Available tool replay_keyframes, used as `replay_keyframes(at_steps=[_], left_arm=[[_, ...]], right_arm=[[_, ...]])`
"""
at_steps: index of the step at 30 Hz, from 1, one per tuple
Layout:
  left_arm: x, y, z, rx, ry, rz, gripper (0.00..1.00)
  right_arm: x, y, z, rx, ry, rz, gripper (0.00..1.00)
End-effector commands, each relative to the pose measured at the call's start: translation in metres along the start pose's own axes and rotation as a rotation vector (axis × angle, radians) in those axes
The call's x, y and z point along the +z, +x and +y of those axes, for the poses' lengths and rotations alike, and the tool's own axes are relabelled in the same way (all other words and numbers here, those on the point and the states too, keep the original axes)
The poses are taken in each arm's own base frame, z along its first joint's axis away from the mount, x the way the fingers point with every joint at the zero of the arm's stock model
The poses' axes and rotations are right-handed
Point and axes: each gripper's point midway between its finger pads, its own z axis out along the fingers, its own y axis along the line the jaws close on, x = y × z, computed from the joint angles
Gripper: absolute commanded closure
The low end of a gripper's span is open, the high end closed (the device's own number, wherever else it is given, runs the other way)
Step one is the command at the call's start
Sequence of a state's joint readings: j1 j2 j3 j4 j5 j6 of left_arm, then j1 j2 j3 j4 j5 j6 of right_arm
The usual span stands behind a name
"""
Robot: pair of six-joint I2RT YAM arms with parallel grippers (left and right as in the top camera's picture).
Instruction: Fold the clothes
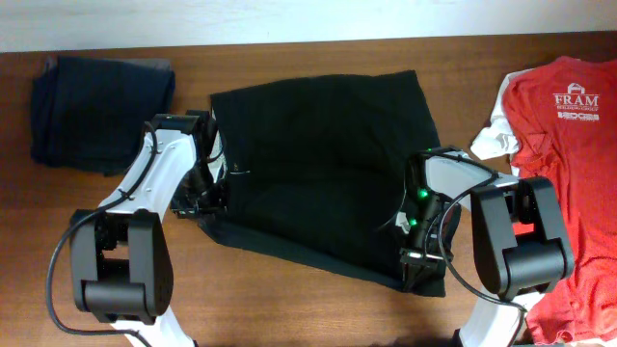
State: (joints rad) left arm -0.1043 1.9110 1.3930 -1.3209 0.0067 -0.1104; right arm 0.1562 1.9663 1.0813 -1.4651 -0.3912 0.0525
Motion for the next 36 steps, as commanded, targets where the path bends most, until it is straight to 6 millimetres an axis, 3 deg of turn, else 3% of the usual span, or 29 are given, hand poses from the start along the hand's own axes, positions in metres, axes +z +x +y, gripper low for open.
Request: replay_keyframes(at_steps=[1, 3, 4, 6, 7, 8, 9, 10, 11, 12, 14, 15, 17, 19, 21, 22, 26, 28, 30, 32, 34, 35, 36], left_arm=[[-0.004, 0.001, 0.015, -0.018, -0.067, -0.017, 0.52], [-0.007, 0.000, 0.015, -0.018, -0.067, -0.020, 0.46], [-0.013, 0.000, 0.015, -0.018, -0.068, -0.024, 0.46], [-0.050, -0.013, 0.013, -0.021, -0.059, -0.093, 0.30], [-0.083, -0.027, 0.006, -0.020, -0.013, -0.178, 0.30], [-0.101, -0.034, -0.003, -0.015, 0.040, -0.229, 0.52], [-0.121, -0.043, -0.021, 0.001, 0.144, -0.290, 1.00], [-0.125, -0.055, -0.032, 0.015, 0.205, -0.336, 1.00], [-0.122, -0.062, -0.033, 0.018, 0.203, -0.355, 1.00], [-0.116, -0.072, -0.034, 0.021, 0.206, -0.382, 1.00], [-0.081, -0.093, -0.035, 0.021, 0.211, -0.424, 0.95], [-0.066, -0.096, -0.036, 0.023, 0.215, -0.424, 0.87], [-0.024, -0.097, -0.039, 0.039, 0.232, -0.418, 0.57], [-0.008, -0.100, -0.025, 0.003, 0.236, -0.430, 0.54], [-0.008, -0.103, -0.018, -0.001, 0.261, -0.444, 0.54], [-0.008, -0.102, -0.025, 0.059, 0.325, -0.444, 0.55], [0.021, -0.107, -0.038, 0.070, 0.405, -0.387, 0.56], [0.028, -0.107, -0.043, 0.071, 0.436, -0.363, 0.68], [0.019, -0.111, -0.039, 0.060, 0.437, -0.372, 0.80], [0.002, -0.115, -0.029, 0.037, 0.439, -0.378, 0.82], [-0.003, -0.116, -0.027, 0.033, 0.439, -0.382, 0.82], [-0.004, -0.118, -0.027, 0.034, 0.439, -0.388, 0.82], [-0.005, -0.121, -0.026, 0.035, 0.438, -0.402, 0.89]], right_arm=[[-0.004, 0.016, 0.011, -0.070, -0.060, 0.041, 0.41], [-0.026, 0.022, 0.044, -0.202, -0.213, -0.001, 0.25], [-0.038, 0.023, 0.050, -0.218, -0.218, -0.034, 0.24], [-0.092, 0.027, 0.072, -0.302, -0.209, -0.196, 0.22], [-0.119, 0.024, 0.080, -0.316, -0.195, -0.300, 0.21], [-0.139, 0.019, 0.080, -0.282, -0.168, -0.372, 0.20], [-0.166, 0.012, 0.066, -0.177, -0.086, -0.478, 0.20], [-0.180, 0.008, 0.049, -0.093, 0.002, -0.540, 0.19], [-0.183, 0.006, 0.041, -0.060, 0.036, -0.556, 0.18], [-0.185, 0.003, 0.037, -0.054, 0.057, -0.571, 0.07], [-0.188, -0.002, 0.034, -0.059, 0.081, -0.590, 0.02], [-0.189, -0.003, 0.030, -0.054, 0.100, -0.596, 0.02], [-0.190, -0.004, 0.027, -0.048, 0.121, -0.601, 0.02], [-0.187, -0.004, 0.024, -0.042, 0.133, -0.592, 0.02], [-0.183, -0.005, 0.019, -0.032, 0.152, -0.580, 0.02], [-0.182, -0.005, 0.017, -0.029, 0.160, -0.576, 0.02], [-0.181, -0.005, 0.017, -0.028, 0.163, -0.574, 0.02], [-0.182, -0.005, 0.017, -0.028, 0.163, -0.575, 0.02], [-0.184, -0.007, 0.010, -0.014, 0.202, -0.588, 0.02], [-0.197, -0.013, -0.019, 0.156, 0.243, -0.646, 0.04], [-0.205, -0.014, -0.055, 0.268, 0.175, -0.658, 0.38], [-0.204, -0.015, -0.083, 0.333, 0.112, -0.646, 0.39], [-0.195, -0.020, -0.098, 0.316, 0.022, -0.629, 0.38]])
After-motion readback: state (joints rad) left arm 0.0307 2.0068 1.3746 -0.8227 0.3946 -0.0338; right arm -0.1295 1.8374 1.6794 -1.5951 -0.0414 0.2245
